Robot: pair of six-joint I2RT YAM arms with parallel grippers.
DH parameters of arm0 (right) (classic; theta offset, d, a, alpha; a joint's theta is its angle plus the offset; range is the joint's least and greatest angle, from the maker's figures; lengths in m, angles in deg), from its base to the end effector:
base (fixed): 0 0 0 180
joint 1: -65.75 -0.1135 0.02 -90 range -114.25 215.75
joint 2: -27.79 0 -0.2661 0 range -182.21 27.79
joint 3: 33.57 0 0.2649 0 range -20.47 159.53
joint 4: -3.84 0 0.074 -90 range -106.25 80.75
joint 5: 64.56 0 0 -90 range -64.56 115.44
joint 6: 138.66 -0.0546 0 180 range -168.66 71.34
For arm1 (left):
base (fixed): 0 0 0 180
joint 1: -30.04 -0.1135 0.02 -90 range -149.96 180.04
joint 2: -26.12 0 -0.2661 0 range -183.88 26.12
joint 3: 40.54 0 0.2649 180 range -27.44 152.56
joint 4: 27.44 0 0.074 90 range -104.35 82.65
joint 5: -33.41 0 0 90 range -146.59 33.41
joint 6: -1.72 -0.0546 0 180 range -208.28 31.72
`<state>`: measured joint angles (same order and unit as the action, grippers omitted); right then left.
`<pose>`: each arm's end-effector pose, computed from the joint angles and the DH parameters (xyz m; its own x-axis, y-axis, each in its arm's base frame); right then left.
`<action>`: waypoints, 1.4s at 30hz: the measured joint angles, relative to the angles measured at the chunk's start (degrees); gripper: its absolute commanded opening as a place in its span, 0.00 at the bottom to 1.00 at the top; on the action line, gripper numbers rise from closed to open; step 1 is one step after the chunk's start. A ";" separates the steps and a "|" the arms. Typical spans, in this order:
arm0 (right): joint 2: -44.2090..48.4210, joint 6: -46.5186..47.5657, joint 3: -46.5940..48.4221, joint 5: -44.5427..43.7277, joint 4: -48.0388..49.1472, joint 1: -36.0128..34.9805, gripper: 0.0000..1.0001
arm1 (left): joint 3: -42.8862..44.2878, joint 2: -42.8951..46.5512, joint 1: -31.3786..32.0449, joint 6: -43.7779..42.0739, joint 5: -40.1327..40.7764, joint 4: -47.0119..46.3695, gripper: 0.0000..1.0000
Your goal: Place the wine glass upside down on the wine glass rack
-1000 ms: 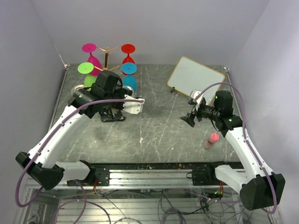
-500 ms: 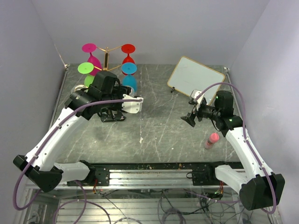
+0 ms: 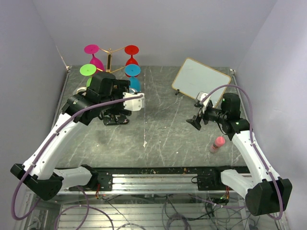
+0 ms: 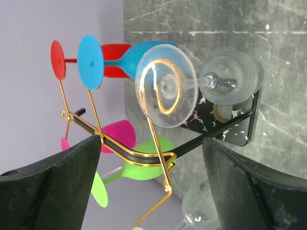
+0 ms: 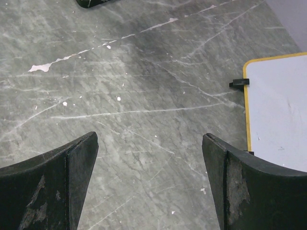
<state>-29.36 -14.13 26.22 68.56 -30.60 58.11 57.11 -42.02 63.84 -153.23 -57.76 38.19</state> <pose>0.2300 0.0685 0.2893 -0.0489 -0.4240 -0.9043 -0.8503 0.4927 -0.1850 0.2116 -0.1430 0.4151 0.3089 0.8832 -0.3529 0.6851 0.0508 0.7267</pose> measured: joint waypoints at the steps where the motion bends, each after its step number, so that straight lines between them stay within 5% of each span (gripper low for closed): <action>1: 0.00 0.00 0.00 0.00 0.02 0.09 0.89 | 0.00 0.11 -0.15 1.01 0.39 -0.52 0.99; 11: 0.00 -1.16 -0.22 -0.17 0.50 1.03 0.91 | -2.03 3.76 -2.05 15.54 10.60 -10.14 0.99; 16: 0.00 -4.81 -0.46 -4.70 3.04 1.90 0.99 | -3.67 6.34 -4.72 23.76 14.91 -15.93 0.99; 30: 2.32 -20.83 0.04 -29.66 15.12 5.33 1.00 | -7.06 13.14 -15.10 43.56 16.46 -20.65 0.98; 42: -0.87 -23.15 11.43 -34.23 8.79 5.33 1.00 | -20.06 24.61 -22.12 57.42 15.96 -24.48 0.98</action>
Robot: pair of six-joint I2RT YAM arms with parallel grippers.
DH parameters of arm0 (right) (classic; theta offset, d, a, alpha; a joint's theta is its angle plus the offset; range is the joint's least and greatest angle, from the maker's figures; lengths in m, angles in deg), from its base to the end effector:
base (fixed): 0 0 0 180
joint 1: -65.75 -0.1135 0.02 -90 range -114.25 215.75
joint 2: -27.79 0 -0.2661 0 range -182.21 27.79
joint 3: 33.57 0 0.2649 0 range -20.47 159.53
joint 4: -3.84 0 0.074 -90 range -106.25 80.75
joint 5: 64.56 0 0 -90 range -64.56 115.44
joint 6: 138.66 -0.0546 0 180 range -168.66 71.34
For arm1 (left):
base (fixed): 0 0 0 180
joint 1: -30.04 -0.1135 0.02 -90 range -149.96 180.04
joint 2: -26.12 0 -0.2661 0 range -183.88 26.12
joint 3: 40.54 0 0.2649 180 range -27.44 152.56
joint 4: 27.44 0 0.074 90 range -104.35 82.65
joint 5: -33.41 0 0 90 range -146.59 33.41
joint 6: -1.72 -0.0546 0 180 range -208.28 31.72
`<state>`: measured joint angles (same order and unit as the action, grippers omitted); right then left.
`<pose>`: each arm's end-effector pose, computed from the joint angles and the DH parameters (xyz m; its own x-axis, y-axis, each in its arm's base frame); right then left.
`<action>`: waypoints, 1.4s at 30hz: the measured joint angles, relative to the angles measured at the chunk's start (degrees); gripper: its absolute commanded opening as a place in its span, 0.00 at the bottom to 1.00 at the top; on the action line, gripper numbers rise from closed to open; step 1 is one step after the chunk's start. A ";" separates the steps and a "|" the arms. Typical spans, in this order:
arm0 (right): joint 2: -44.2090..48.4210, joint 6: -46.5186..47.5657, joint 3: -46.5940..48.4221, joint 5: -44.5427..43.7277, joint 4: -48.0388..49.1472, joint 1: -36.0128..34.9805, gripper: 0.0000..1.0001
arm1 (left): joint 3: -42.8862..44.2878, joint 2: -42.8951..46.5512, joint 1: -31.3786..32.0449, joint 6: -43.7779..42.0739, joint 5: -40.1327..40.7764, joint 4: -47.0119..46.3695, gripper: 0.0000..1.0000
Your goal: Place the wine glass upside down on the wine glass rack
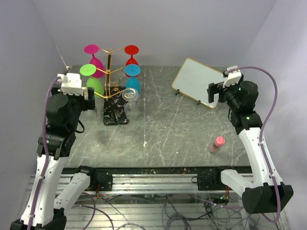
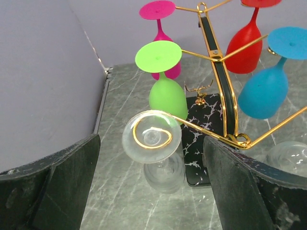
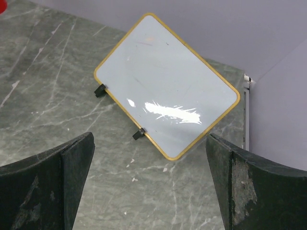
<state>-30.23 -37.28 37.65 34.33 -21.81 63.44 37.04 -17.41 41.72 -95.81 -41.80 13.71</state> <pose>0.2614 0.0190 0.3721 -0.1736 -0.2021 -0.9639 -0.2294 0.9601 -0.1600 0.1716 -0.0212 0.4294 -0.1269 0.1556 -0.9796 -0.0360 0.9862 0.1613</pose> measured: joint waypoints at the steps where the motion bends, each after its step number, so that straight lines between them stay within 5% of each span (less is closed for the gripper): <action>1: 0.07 -0.07 0.33 -0.50 -0.50 0.00 1.00 | -0.39 1.01 -0.55 1.01 0.00 -0.09 0.98; 8: 1.42 1.14 2.80 -0.76 -8.52 0.00 1.00 | -1.29 6.86 -2.36 1.97 -4.26 -0.55 0.98; 22: 8.68 2.91 6.82 2.93 -17.29 0.31 1.00 | 2.40 2.16 -7.26 2.01 -13.70 -0.26 0.98; 42: 16.52 2.84 7.72 6.47 -21.29 6.45 1.00 | 2.45 8.92 -12.26 1.03 -14.58 3.63 0.98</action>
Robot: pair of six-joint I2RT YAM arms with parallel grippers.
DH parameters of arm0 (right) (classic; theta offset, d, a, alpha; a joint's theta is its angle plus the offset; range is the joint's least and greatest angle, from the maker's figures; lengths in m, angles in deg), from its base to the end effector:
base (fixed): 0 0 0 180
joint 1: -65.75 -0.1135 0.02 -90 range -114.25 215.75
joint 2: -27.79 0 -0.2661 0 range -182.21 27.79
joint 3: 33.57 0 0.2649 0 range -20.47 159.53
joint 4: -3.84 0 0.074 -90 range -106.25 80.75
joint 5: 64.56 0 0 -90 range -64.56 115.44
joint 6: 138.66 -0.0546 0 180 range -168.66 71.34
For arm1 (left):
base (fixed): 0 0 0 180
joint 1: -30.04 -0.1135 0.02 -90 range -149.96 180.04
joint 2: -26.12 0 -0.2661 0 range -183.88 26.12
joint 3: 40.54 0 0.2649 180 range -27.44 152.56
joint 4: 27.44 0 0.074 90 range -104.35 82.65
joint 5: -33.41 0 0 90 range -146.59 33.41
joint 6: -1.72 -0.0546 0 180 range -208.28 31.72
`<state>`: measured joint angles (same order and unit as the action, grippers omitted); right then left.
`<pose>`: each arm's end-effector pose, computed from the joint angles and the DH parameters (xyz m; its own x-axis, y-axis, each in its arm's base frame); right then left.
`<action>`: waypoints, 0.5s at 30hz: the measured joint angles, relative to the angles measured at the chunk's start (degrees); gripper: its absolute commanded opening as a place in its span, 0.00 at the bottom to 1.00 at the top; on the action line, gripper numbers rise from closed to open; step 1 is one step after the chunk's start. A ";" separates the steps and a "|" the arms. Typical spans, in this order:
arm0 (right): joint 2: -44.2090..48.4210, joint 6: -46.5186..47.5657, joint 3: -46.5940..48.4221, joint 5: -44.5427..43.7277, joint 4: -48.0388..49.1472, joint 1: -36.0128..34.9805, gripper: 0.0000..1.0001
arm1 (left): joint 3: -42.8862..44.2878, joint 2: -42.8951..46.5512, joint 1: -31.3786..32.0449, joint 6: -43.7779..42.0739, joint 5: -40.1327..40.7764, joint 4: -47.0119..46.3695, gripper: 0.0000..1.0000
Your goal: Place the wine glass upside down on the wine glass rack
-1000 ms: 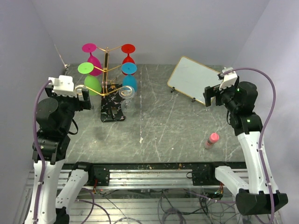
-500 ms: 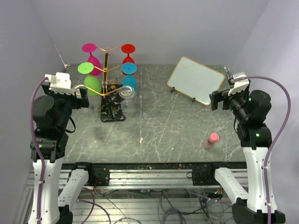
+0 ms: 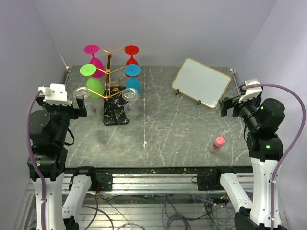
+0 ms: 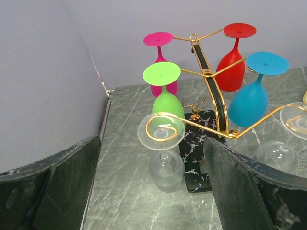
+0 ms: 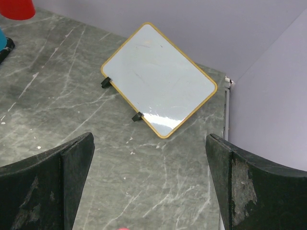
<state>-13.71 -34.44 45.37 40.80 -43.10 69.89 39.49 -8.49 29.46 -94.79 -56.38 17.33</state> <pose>0.1566 0.0032 0.4300 -0.1127 -0.2293 -0.9668 -0.2255 0.9535 -0.1999 0.1155 0.0014 0.4548 0.0097 0.1135 -0.9935 -0.0150 0.9934 0.1133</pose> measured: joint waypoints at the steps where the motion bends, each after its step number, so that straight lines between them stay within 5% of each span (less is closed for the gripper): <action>1: -0.02 0.04 0.00 0.00 -0.04 0.09 1.00 | -0.09 0.22 -0.07 0.00 0.00 0.15 0.98; 15: -0.66 0.17 -0.22 -1.90 -0.31 1.44 1.00 | -0.72 0.24 -0.13 0.04 0.00 1.40 0.98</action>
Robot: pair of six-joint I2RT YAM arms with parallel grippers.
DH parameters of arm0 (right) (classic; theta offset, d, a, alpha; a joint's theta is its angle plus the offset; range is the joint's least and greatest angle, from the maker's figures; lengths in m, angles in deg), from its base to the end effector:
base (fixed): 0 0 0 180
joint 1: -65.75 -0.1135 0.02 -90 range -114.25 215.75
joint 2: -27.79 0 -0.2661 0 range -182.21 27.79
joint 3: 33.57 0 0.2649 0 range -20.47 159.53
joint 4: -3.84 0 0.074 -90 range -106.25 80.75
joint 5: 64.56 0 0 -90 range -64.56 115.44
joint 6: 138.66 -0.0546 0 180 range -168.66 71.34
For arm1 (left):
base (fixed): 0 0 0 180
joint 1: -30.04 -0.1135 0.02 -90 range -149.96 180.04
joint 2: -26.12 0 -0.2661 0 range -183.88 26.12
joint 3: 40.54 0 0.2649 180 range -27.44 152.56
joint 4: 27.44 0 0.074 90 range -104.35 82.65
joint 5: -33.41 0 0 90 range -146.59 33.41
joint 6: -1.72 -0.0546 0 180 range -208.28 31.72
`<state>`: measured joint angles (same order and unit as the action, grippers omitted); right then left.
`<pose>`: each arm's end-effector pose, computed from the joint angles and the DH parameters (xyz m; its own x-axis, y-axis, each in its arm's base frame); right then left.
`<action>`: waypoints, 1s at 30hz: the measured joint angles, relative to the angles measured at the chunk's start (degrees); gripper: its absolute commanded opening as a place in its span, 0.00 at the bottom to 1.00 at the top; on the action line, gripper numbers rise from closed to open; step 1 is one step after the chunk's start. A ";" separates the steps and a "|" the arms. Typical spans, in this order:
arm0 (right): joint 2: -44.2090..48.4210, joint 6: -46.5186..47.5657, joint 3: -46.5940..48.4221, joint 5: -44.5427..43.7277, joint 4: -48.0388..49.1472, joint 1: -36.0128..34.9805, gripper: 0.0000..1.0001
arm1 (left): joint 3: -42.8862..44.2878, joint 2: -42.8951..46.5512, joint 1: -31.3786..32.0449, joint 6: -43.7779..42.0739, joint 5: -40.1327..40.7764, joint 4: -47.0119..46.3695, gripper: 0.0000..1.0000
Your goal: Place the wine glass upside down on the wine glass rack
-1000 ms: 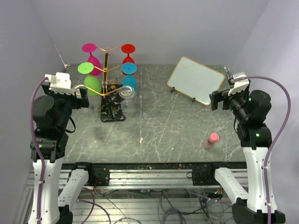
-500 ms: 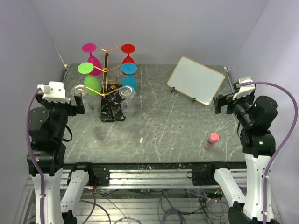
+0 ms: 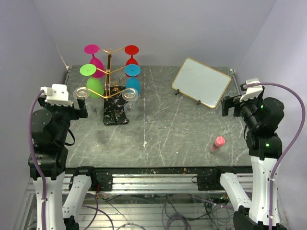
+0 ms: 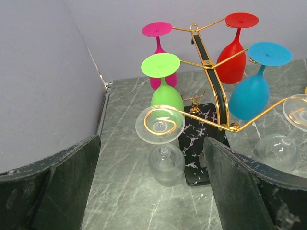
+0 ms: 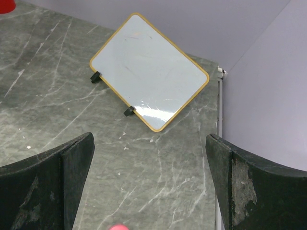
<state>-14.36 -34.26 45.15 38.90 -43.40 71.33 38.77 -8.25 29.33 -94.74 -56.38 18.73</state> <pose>0.1608 -0.0029 0.4264 -0.1454 -0.2288 -0.9626 -0.1747 0.9635 -0.2026 0.1164 0.0016 0.4481 -0.0231 0.1122 -0.9934 -0.0135 0.9936 0.1126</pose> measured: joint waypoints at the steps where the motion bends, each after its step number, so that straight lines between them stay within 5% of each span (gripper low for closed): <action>1: -0.04 0.00 -0.13 -0.07 -0.02 0.00 1.00 | -0.07 0.00 0.00 0.02 0.00 0.00 0.98; 30: -1.07 0.68 -1.57 0.35 -0.09 0.48 1.00 | -1.05 -0.44 0.00 -0.02 -0.07 0.07 0.98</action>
<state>-15.44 -33.59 43.58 39.25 -43.49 71.81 37.72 -8.69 29.33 -94.76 -56.45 18.80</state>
